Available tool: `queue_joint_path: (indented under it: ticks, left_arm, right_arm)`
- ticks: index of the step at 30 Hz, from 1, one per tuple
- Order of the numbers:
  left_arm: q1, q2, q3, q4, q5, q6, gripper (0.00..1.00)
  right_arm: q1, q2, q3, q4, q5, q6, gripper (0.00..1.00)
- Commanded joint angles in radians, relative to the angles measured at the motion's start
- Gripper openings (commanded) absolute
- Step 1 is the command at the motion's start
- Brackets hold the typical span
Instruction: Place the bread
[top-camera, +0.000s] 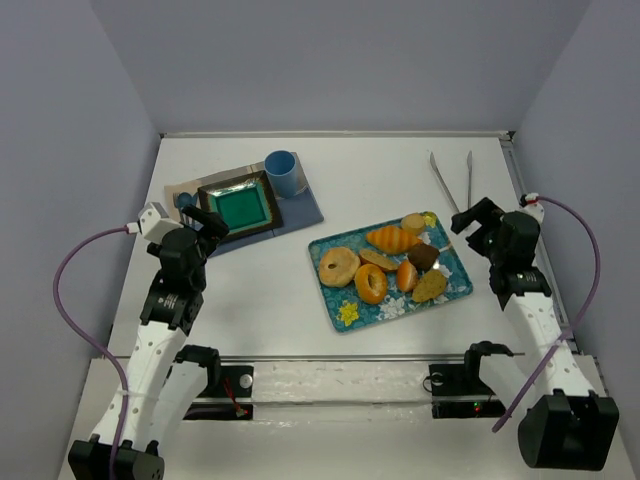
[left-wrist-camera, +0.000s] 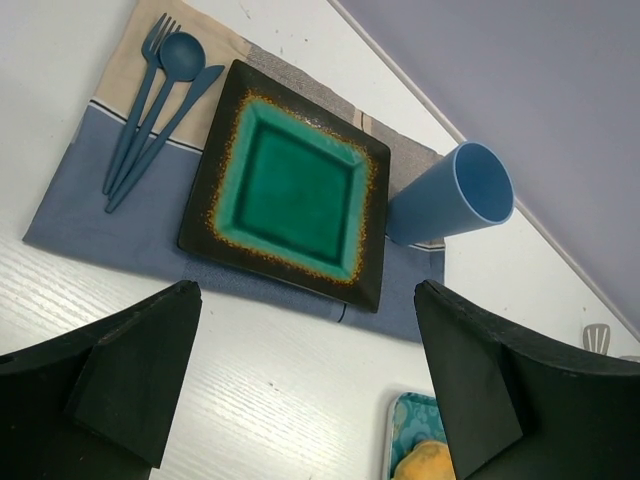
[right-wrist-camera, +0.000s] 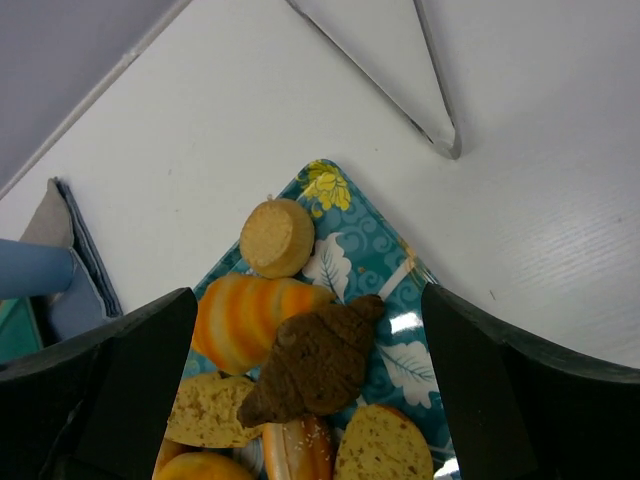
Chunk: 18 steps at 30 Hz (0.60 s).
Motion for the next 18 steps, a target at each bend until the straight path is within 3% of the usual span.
queue_joint_path:
  ticks: [1, 3, 4, 6, 8, 11, 18]
  left_arm:
    - [-0.002, -0.03, 0.004, 0.038, -0.019, -0.001, 0.99]
    - [0.0, -0.036, 0.003, 0.036, -0.013, -0.001, 0.99]
    - [0.0, -0.042, 0.001, 0.036, -0.01, -0.001, 0.99]
    - [0.0, -0.05, -0.001, 0.038, -0.001, -0.001, 0.99]
    - [0.0, -0.058, -0.007, 0.041, 0.007, 0.002, 0.99]
    - [0.0, -0.059, -0.007, 0.046, -0.003, 0.005, 0.99]
    - [0.0, -0.05, -0.004, 0.044, -0.018, 0.008, 0.99]
  right_arm:
    - [-0.003, 0.096, 0.162, 0.115, -0.036, -0.149, 1.0]
    - [-0.003, 0.217, 0.303, 0.102, -0.083, -0.301, 1.0]
    - [-0.003, 0.264, 0.364, 0.07, -0.1, -0.461, 1.0]
    - [-0.003, 0.391, 0.546, -0.01, -0.102, -0.579, 1.0]
    - [-0.003, 0.447, 0.622, -0.086, -0.076, -0.723, 1.0]
    - [-0.003, 0.536, 0.68, -0.119, -0.175, -0.922, 1.0]
    - [-0.003, 0.766, 0.783, -0.204, -0.145, -1.072, 1.0]
